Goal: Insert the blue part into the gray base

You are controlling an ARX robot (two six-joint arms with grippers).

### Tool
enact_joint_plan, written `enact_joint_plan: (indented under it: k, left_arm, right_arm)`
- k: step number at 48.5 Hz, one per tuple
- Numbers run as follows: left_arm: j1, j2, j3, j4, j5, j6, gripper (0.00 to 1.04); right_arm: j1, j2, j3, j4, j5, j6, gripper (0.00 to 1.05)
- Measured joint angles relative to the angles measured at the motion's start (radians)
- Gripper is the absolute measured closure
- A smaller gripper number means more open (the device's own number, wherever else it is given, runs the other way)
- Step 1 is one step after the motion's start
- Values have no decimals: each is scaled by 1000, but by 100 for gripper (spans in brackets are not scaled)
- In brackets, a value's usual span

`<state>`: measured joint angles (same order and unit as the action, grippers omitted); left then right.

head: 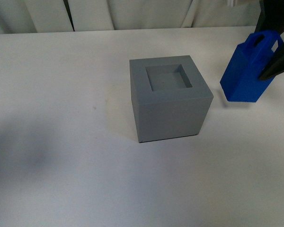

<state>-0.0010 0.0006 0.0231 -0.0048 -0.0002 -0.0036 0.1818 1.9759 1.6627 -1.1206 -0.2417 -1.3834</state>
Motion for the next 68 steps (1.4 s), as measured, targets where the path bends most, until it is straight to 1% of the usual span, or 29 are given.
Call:
enact_joint_plan:
  k: [5, 15, 28, 37, 47, 68]
  left_arm:
    - [0, 0, 0, 0, 0, 0, 6]
    - [0, 0, 0, 0, 0, 0, 6]
    - [0, 0, 0, 0, 0, 0, 6]
    - [0, 0, 0, 0, 0, 0, 6]
    - [0, 0, 0, 0, 0, 0, 6]
    - [0, 0, 0, 0, 0, 0, 6]
  right_arm:
    - [11, -14, 51, -32, -42, 0, 58]
    - [84, -26, 135, -75, -86, 3, 58]
    - [175, -8, 214, -112, -93, 17, 58]
    - [222, 21, 223, -130, -85, 23, 58]
    - [235, 49, 223, -142, -63, 24, 58]
    - [240, 64, 223, -148, -51, 30, 58]
